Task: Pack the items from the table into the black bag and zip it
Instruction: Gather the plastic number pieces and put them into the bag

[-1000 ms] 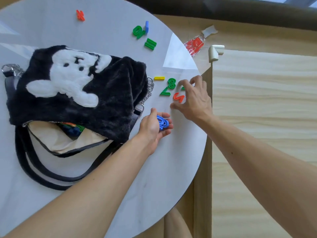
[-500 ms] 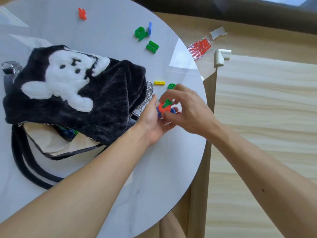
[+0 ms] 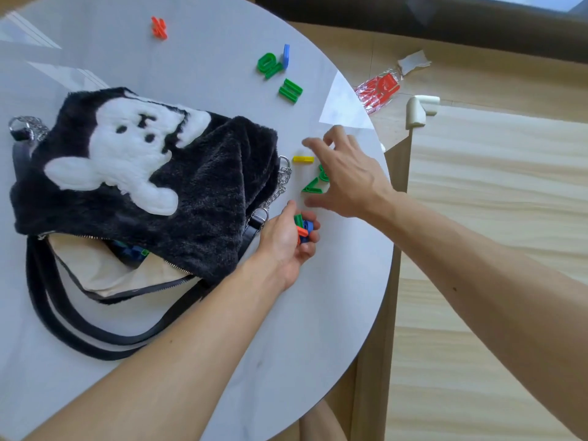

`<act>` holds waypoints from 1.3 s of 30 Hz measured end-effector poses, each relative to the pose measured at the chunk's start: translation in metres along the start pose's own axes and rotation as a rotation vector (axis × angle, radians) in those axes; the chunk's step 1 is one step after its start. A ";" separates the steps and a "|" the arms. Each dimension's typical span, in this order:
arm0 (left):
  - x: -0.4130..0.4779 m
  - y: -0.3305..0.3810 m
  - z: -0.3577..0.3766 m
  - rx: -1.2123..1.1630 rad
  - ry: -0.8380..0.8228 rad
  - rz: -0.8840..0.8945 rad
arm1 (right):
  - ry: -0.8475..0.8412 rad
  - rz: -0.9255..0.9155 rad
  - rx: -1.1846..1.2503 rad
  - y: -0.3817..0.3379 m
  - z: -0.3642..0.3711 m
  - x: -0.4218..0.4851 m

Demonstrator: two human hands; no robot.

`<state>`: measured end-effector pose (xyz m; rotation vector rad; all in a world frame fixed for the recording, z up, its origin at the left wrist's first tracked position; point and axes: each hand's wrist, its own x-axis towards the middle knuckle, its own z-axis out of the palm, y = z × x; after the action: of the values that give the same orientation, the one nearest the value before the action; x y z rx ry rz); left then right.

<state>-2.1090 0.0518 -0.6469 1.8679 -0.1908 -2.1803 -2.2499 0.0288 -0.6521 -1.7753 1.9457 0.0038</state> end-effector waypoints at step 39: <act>-0.042 0.124 0.005 -0.363 -0.329 0.094 | 0.371 0.096 0.442 -0.041 -0.083 0.078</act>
<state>-2.0944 -0.0552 -0.5725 1.2807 0.0533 -2.2623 -2.2430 -0.0769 -0.5945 -1.4588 2.0723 -0.7127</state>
